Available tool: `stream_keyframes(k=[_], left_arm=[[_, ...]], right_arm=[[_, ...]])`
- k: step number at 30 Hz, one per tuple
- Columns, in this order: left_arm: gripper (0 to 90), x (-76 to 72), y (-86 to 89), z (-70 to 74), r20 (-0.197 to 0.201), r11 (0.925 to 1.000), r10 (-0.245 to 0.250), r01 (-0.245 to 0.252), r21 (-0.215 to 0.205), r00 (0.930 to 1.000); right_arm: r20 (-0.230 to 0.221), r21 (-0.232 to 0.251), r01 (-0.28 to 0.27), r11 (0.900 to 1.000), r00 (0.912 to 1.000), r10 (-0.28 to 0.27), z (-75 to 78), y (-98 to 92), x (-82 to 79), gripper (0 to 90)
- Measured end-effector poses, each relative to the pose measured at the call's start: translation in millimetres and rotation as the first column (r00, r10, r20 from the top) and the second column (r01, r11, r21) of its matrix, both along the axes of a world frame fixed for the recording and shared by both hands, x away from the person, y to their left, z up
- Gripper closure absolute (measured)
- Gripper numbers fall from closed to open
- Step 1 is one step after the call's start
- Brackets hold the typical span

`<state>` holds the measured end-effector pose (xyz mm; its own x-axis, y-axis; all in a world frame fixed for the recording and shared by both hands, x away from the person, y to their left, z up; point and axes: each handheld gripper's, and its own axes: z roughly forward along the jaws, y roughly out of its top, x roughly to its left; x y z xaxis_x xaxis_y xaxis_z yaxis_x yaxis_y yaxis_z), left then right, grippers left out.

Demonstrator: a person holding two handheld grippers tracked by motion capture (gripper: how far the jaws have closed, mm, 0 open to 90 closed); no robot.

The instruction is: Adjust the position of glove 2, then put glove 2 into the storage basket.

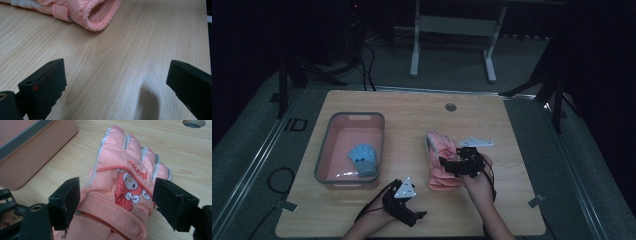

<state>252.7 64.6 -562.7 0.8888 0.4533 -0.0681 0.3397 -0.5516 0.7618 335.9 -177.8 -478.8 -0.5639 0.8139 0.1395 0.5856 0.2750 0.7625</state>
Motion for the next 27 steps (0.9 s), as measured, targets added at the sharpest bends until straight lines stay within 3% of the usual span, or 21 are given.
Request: stream_keyframes(k=[3,8,9,10,11,13,15,17,20,26,27], left_arm=[[2.9,-0.3,-0.2,1.0,-0.003,1.0,-0.001,0.001,-0.003,1.0],[2.9,-0.2,-0.2,3.0,-0.022,0.9999,0.012,-0.012,-0.009,0.9997],[2.9,-0.1,0.3,6.7,-0.027,0.9994,0.034,-0.034,-0.008,0.9991],[2.9,-0.6,0.4,10.9,-0.026,0.9981,0.058,-0.058,-0.018,0.998],[2.9,-0.6,0.4,10.9,-0.026,0.9981,0.058,-0.058,-0.018,0.998],[3.0,-1.3,1.5,25.0,-0.003,0.9932,0.102,-0.102,-0.055,0.9947],[3.2,-1.6,1.5,30.9,0.004,0.9921,0.113,-0.112,-0.055,0.9936],[3.5,-2.9,-1.1,48.2,0.018,0.9904,0.133,-0.132,-0.041,0.991],[3.6,-1.9,-4.7,57.7,0.03,0.9899,0.131,-0.129,-0.059,0.9909],[4.5,12.4,-19.0,82.0,0.063,0.9867,0.141,-0.135,-0.09,0.988],[4.5,15.2,-20.8,85.3,0.062,0.9865,0.138,-0.132,-0.097,0.9885]], right_arm=[[0.02,0.008,0.005,1.0,0.9998,-0.005,2.7,-4.7,-1.6,19.6],[0.059,-0.038,-0.045,0.998,0.9971,0.047,5.9,-10.2,-3.0,15.4],[0.114,-0.05,-0.053,0.997,0.9917,0.058,9.5,-15.9,-6.1,14.9],[0.129,-0.054,-0.053,0.997,0.9899,0.06,11.0,-18.0,-7.1,14.0],[0.129,-0.054,-0.053,0.997,0.9899,0.06,11.0,-18.0,-7.1,14.0],[0.131,-0.06,-0.058,0.997,0.9892,0.066,18.3,-29.3,-8.1,13.8],[0.11,-0.077,-0.06,0.995,0.9916,0.068,21.5,-35.7,-7.7,13.8],[0.102,-0.079,-0.059,0.995,0.9925,0.067,23.7,-45.0,-7.4,13.9],[0.084,-0.086,-0.048,0.995,0.995,0.055,24.1,-52.7,-6.8,13.8],[0.079,0.003,-0.022,1.0,0.9967,0.021,24.3,-75.8,-2.6,11.1],[0.094,-0.018,-0.021,1.0,0.9953,0.022,25.0,-77.6,-2.2,11.1]])
